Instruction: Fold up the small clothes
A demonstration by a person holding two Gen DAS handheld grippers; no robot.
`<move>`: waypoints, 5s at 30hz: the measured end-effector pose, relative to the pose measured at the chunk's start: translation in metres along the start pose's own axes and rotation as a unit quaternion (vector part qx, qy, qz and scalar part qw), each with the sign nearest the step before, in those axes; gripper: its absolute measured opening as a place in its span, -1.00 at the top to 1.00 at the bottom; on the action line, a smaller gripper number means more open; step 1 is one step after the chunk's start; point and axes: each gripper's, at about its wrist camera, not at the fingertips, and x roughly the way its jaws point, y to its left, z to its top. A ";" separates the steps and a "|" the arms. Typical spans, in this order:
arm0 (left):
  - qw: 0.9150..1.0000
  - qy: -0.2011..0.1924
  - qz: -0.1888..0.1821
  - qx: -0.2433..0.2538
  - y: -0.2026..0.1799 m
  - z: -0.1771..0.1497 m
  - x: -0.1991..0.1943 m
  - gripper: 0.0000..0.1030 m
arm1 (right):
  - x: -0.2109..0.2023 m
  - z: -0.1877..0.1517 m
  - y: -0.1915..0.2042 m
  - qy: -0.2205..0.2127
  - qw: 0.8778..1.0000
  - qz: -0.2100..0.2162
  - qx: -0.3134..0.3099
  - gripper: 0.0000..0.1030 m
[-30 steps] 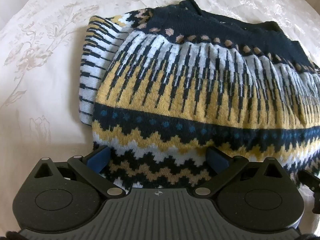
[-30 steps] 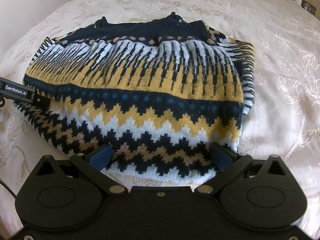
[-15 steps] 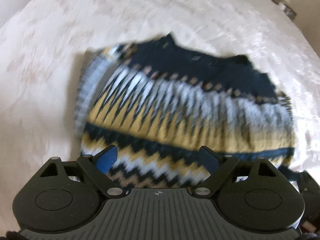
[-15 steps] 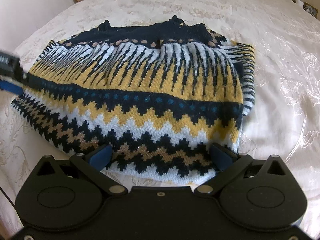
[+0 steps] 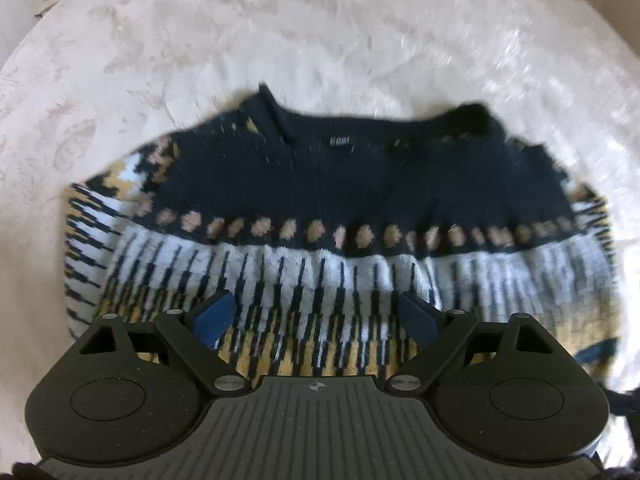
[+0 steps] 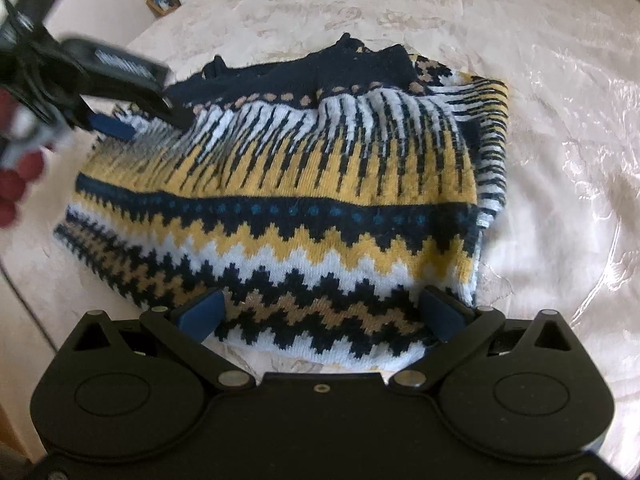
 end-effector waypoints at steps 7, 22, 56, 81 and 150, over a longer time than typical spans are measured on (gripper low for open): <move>0.999 0.033 0.021 0.008 -0.002 0.002 0.027 -0.96 | -0.029 0.020 -0.029 -0.023 0.993 0.066 0.097 -0.99; 0.999 0.039 0.016 0.003 0.005 0.003 0.032 -1.00 | 0.014 0.046 -0.118 0.000 0.957 0.142 0.253 -1.00; 0.999 0.031 0.035 0.000 -0.006 0.049 0.040 -1.00 | 0.061 0.077 -0.121 -0.001 0.930 0.231 0.286 -1.00; 0.996 0.016 -0.007 -0.084 0.080 -0.065 -0.082 -0.74 | 0.024 0.087 -0.085 0.022 0.967 0.127 0.218 0.34; 0.983 0.031 -0.159 -0.086 0.190 0.029 -0.043 -0.71 | 0.034 0.050 0.232 0.024 0.989 0.076 -0.124 -0.23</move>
